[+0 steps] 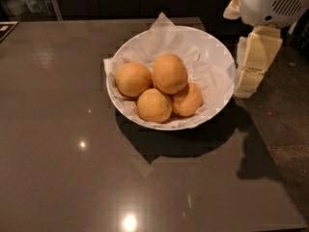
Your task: Pick orange from white bowl
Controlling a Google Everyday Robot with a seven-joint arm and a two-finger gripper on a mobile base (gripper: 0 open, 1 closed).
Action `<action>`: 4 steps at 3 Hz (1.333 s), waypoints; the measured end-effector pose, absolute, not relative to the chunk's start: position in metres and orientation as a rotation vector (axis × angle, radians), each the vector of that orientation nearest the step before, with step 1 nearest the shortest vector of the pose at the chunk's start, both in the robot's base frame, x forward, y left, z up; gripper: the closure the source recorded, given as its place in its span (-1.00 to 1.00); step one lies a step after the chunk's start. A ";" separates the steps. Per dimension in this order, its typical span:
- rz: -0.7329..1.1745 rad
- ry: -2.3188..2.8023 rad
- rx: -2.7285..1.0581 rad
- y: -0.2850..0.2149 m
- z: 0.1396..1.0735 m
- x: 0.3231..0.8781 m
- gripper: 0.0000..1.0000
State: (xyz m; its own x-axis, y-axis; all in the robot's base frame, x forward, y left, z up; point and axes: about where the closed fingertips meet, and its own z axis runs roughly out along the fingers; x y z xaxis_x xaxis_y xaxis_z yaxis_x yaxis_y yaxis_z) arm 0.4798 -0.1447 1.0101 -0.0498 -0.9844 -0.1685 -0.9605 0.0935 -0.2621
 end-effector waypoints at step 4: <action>-0.054 1.894 -2.104 -0.070 0.992 0.524 -0.92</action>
Offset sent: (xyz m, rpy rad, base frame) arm 0.0407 0.0769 -0.0094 -0.0157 0.0089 0.2159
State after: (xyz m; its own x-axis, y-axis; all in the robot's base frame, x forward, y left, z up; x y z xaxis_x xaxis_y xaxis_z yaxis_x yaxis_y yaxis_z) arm 0.5243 -0.0698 0.9917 0.1258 -0.9762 -0.1766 -0.9647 -0.0789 -0.2513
